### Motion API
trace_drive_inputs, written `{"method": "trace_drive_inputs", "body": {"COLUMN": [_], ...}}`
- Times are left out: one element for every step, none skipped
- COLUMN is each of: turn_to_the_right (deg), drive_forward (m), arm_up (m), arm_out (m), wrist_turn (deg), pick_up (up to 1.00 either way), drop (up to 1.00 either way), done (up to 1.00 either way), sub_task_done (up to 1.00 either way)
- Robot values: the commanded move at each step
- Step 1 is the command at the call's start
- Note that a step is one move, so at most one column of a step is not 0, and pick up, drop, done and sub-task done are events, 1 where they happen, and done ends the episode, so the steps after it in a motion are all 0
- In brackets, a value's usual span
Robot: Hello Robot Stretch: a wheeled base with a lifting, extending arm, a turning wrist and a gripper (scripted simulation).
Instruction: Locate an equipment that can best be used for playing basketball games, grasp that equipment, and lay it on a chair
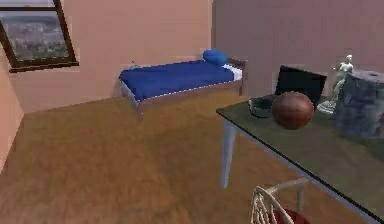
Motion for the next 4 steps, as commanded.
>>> {"method": "trace_drive_inputs", "body": {"turn_to_the_right": [-45.0, -45.0, -30.0, 0.0], "drive_forward": [0.0, 0.0, 0.0, 0.05], "arm_up": [0.0, 0.0, 0.0, 0.0], "arm_out": [0.0, 0.0, 0.0, 0.0], "wrist_turn": [0.0, 0.0, 0.0, 0.0], "pick_up": [0.0, 0.0, 0.0, 0.0], "drop": [0.0, 0.0, 0.0, 0.0], "done": [0.0, 0.0, 0.0, 0.0], "sub_task_done": [0.0, 0.0, 0.0, 0.0]}}
